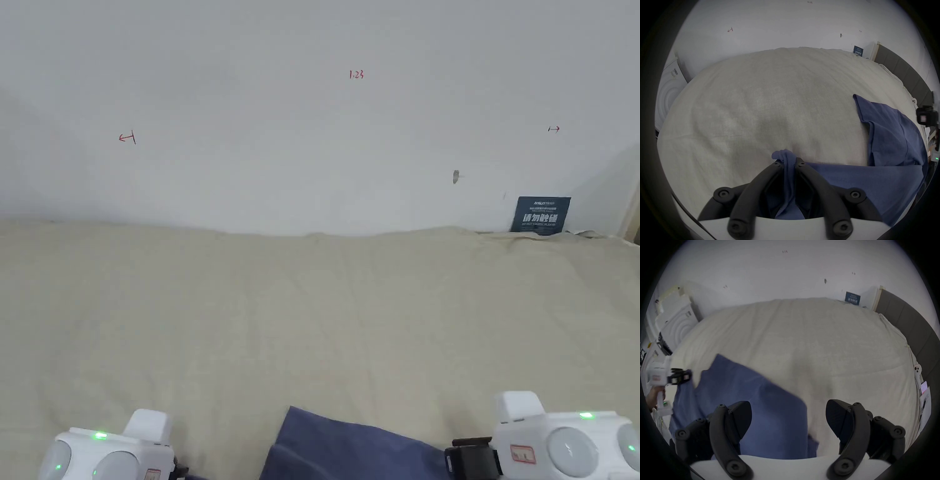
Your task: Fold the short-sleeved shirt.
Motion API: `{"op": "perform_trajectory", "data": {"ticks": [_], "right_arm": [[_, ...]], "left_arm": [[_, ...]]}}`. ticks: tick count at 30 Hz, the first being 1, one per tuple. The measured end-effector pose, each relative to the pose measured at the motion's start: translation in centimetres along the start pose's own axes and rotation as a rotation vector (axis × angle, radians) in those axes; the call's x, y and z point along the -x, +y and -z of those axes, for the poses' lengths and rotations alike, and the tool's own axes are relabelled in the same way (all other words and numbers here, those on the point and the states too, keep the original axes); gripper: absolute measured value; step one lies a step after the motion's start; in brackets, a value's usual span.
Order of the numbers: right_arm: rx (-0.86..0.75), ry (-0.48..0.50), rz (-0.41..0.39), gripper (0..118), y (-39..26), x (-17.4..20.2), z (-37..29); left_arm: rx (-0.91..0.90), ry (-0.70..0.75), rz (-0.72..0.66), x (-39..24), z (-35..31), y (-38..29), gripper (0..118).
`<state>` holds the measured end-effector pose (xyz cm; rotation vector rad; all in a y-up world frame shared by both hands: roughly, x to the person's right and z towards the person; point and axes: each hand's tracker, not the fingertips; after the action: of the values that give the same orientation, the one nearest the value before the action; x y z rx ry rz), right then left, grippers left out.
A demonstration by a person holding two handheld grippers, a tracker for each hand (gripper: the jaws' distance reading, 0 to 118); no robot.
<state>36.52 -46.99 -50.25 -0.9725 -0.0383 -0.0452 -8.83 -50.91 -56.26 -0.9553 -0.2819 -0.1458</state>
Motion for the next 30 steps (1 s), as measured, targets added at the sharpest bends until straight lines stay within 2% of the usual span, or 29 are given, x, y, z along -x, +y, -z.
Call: {"op": "perform_trajectory", "data": {"ticks": [1,2,3,4,5,6,7,8,12,14,17,19,22,25,27,28,30], "right_arm": [[0.006,0.012,-0.005,96,0.1,-0.3,1.0],[0.024,0.010,-0.005,88,0.1,-0.4,1.8],[0.048,0.022,0.012,75,0.0,-0.4,2.4],[0.060,0.025,0.012,57,-0.3,-0.5,2.8],[0.067,0.025,0.019,29,-0.7,-0.5,3.0],[0.065,0.027,0.018,16,-1.1,-0.4,3.0],[0.052,0.018,-0.007,13,-1.4,-0.2,2.8],[0.036,0.013,-0.034,3,-1.6,-0.1,2.5],[0.029,0.080,-0.001,2,-1.7,-0.5,0.8],[-0.037,0.090,0.000,2,-1.5,-0.3,-1.2],[-0.136,0.170,0.067,2,-1.0,-0.6,-5.7],[-0.191,0.209,0.085,2,-0.8,-0.6,-9.2],[-0.305,0.206,0.071,2,-0.5,0.0,-15.1],[-0.404,0.238,0.079,2,-0.4,1.0,-21.3],[-0.476,0.215,0.089,1,-0.2,1.2,-25.1],[-0.499,0.232,0.073,1,0.0,1.3,-26.7],[-0.551,0.182,0.062,1,0.8,1.7,-30.4]], "left_arm": [[0.002,0.000,0.004,0.0,0.0,0.0,9],[0.003,0.002,0.011,-0.1,0.0,0.0,9],[0.003,0.004,0.018,-0.1,0.0,0.0,9],[0.001,0.005,0.020,-0.2,0.1,0.0,9],[-0.002,0.006,0.018,-0.2,0.1,-0.1,9],[-0.007,0.005,0.011,-0.1,0.0,-0.2,9],[-0.011,0.004,0.008,-0.1,0.0,-0.3,9],[-0.018,0.002,0.007,-0.1,-0.1,-0.4,9],[-0.041,-0.020,-0.022,0.3,-1.2,-0.8,8],[-0.069,-0.051,-0.036,0.8,-2.9,-1.4,7],[-0.180,-0.091,-0.041,2.0,-6.9,-2.3,7],[-0.245,-0.129,-0.104,3.2,-10.8,-2.5,7],[-0.348,-0.175,-0.121,4.5,-17.0,-2.8,7],[-0.443,-0.166,-0.087,4.9,-23.1,-2.8,7],[-0.520,-0.158,-0.100,5.2,-27.0,-2.7,7],[-0.557,-0.165,-0.097,5.3,-28.7,-2.6,7],[-0.628,-0.146,-0.090,5.5,-32.5,-2.3,7]]}}
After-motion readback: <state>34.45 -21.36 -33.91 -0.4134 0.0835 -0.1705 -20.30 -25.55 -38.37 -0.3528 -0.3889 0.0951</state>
